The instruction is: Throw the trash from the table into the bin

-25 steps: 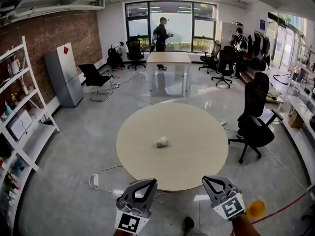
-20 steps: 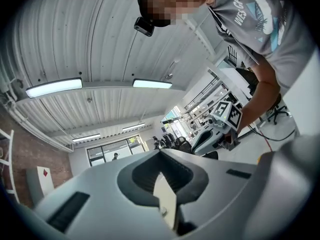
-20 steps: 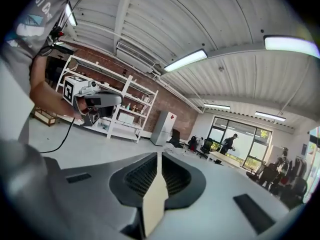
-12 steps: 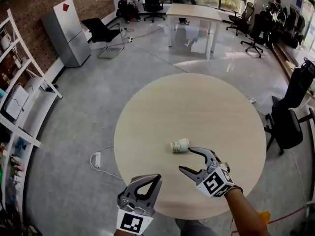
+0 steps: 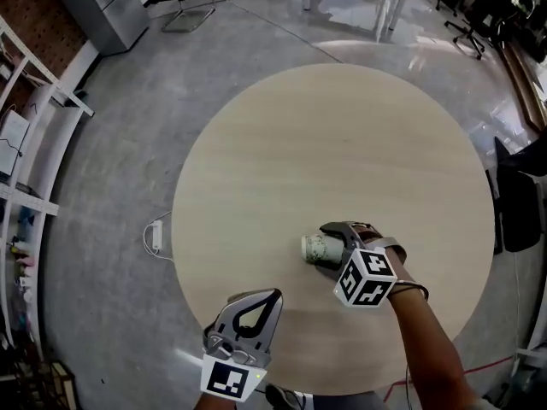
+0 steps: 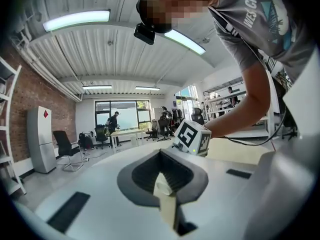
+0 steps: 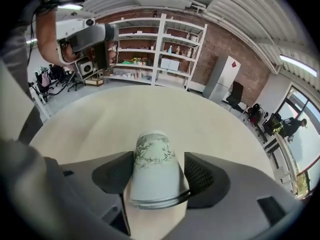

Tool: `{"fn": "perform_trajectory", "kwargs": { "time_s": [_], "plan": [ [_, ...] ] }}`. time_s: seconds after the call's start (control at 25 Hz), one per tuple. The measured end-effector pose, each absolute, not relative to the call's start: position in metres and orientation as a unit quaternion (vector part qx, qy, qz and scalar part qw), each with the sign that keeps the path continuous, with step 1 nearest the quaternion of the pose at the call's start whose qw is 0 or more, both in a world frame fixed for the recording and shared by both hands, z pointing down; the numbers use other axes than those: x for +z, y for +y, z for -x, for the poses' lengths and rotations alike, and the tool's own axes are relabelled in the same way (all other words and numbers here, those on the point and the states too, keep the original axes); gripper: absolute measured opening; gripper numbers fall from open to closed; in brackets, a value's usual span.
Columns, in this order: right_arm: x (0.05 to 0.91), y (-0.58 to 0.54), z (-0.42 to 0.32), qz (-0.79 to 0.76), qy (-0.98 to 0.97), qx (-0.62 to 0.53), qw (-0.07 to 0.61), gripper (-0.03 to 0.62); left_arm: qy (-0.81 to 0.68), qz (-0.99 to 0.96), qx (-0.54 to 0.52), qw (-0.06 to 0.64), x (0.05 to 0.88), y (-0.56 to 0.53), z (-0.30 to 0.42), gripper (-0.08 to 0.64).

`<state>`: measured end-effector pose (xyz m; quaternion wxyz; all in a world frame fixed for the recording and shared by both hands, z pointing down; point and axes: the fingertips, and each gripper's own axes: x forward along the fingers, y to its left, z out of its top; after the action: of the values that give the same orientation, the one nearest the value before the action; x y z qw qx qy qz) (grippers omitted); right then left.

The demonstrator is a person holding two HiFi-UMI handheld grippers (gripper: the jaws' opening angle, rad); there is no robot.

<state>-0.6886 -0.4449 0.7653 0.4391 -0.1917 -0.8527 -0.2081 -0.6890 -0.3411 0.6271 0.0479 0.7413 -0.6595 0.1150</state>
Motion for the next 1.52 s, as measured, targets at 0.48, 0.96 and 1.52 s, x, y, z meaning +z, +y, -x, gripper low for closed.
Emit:
{"fn": "perform_trajectory", "kwargs": {
  "time_s": [0.48,0.96,1.52],
  "plan": [
    [0.494,-0.282,0.569,0.023,-0.946,-0.155,0.285,0.313,-0.65,-0.748,0.12,-0.06,0.426,-0.178,0.605,0.043],
    [0.292,-0.016,0.295,-0.07,-0.932,-0.294,0.202,0.313,-0.554,-0.788,0.034,-0.267,0.252,0.027,0.349,0.043],
    [0.325,-0.096,-0.123,-0.312,-0.901,-0.177,0.244,0.313,-0.338,-0.909,0.046,-0.241,0.294,-0.104,-0.046,0.043]
  ]
}}
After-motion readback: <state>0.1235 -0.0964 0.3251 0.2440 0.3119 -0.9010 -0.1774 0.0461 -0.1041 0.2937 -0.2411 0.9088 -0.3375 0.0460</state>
